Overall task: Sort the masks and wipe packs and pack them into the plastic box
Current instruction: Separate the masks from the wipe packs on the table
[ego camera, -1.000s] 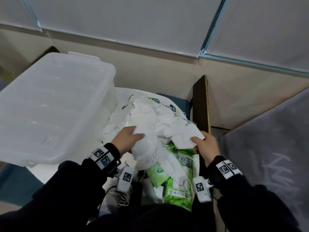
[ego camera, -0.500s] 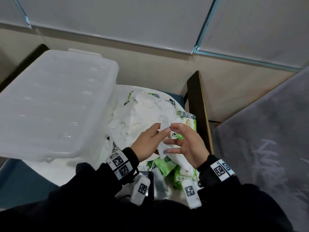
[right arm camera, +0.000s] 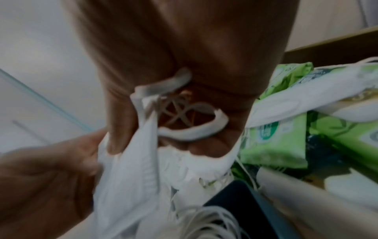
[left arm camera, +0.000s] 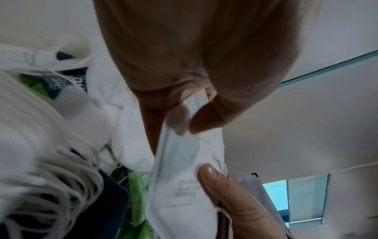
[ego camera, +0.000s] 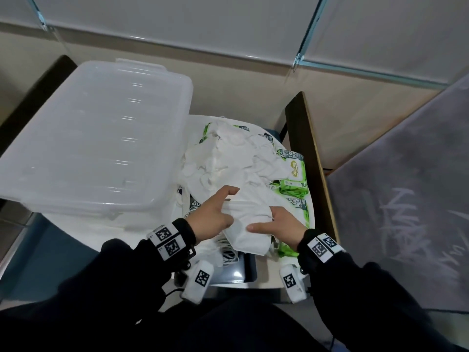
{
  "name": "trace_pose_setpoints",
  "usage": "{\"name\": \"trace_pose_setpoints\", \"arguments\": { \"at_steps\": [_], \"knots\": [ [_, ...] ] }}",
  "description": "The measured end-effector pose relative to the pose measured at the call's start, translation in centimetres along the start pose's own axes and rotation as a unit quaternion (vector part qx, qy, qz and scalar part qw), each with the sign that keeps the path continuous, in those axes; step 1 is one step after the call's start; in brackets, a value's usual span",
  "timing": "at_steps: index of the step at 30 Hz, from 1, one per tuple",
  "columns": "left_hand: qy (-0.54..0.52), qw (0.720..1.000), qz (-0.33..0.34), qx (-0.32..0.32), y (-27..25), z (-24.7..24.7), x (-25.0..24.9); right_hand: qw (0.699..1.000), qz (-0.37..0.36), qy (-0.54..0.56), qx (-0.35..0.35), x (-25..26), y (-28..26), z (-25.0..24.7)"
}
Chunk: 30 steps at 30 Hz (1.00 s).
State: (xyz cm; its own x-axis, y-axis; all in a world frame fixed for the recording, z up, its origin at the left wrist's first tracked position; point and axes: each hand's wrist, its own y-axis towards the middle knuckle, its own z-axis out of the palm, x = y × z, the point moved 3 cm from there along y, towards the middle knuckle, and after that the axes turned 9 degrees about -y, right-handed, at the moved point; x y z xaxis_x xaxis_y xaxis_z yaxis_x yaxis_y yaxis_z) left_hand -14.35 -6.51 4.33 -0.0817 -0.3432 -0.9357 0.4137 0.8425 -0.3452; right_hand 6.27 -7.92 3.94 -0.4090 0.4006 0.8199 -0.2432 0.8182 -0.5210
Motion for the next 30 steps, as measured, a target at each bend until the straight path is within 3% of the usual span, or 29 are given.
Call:
{"name": "trace_pose_setpoints", "arguments": {
  "at_steps": [6,11,18,20,22,25,30],
  "knots": [
    [0.127,0.991,0.025,-0.042,-2.2,-3.0,1.3,0.999,-0.001,0.040,-0.018,-0.9,-0.8,3.6],
    [0.139,0.988,0.003,-0.061,-4.0,-5.2,2.8,0.991,0.055,0.110,-0.046,-2.2,-1.0,4.2],
    [0.171,0.985,-0.013,-0.034,-4.9,-6.5,4.2,0.944,0.058,0.316,-0.069,-1.8,-1.3,5.2],
    [0.157,0.987,-0.001,-0.043,-4.9,-6.4,4.0,0.955,0.053,0.283,-0.071,-1.7,-1.0,5.8],
    [0.146,0.988,0.008,-0.047,-5.0,-6.3,3.6,0.981,0.059,0.165,-0.078,-1.7,-0.7,5.9],
    [0.155,0.986,0.014,-0.057,-4.8,-6.2,3.5,0.996,0.066,0.028,-0.054,-1.6,-0.4,5.7],
    [0.216,0.974,0.032,-0.064,-4.7,-6.7,3.5,0.999,0.022,-0.011,-0.024,-1.8,-0.1,6.5]
  ]
}}
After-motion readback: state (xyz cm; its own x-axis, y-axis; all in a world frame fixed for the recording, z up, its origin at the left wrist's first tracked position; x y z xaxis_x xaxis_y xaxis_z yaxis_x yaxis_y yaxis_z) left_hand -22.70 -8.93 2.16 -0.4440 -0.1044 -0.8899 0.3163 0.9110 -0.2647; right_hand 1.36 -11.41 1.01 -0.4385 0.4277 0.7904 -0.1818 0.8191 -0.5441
